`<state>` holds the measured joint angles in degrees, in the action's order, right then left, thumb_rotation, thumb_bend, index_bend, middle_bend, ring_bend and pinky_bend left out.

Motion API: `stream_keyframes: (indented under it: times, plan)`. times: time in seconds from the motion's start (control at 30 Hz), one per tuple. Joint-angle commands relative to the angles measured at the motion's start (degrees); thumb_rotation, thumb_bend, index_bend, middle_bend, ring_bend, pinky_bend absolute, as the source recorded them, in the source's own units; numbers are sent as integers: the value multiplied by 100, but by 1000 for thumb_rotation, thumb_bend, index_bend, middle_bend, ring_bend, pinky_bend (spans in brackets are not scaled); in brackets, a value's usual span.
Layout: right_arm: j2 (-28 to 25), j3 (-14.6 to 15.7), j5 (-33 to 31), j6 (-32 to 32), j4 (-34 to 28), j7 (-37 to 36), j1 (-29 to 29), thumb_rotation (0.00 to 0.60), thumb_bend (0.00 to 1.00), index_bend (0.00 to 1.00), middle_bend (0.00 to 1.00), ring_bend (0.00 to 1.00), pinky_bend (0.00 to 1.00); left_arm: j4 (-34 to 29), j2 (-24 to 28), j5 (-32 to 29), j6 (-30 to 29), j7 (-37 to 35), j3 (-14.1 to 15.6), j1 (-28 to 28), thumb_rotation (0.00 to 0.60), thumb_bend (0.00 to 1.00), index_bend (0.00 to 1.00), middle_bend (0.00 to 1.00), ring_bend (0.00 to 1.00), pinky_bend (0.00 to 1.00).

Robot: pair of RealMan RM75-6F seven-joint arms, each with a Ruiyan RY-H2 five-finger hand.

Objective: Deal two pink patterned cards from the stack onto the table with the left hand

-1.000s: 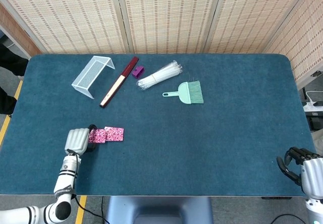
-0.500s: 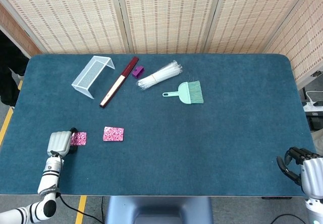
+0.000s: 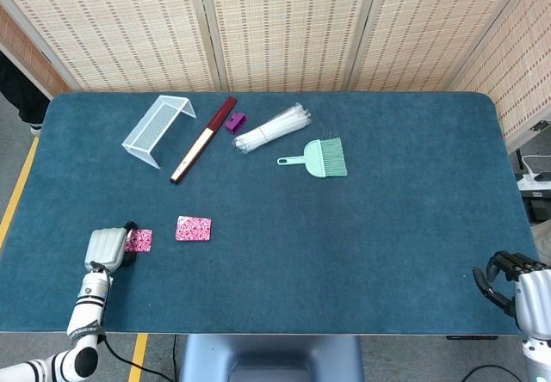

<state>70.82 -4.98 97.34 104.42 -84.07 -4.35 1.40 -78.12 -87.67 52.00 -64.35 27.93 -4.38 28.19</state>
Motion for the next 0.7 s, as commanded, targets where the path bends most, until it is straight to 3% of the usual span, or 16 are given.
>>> stream_keyframes:
  times: [0.03, 0.2, 0.43, 0.7]
  plan:
    - [-2, 6, 9, 2, 3, -4, 1, 600, 226, 755, 699, 731, 914, -388, 189, 65, -182, 211, -67, -19, 600, 348, 268, 1000, 1000, 1000]
    - [-4, 7, 20, 24, 6, -23, 9, 600, 227, 755, 699, 731, 914, -633, 254, -100, -151, 491, -168, 69, 600, 348, 242, 1000, 1000, 1000]
    - [-20, 4, 25, 45, 9, -68, 15, 600, 226, 755, 699, 731, 914, -395, 112, -486, 24, 746, -241, 168, 600, 346, 222, 1000, 1000, 1000]
    - [-4, 10, 22, 7, 3, -4, 4, 600, 226, 755, 699, 731, 914, -858, 228, -124, -168, 471, -302, 126, 600, 342, 205, 1000, 1000, 1000]
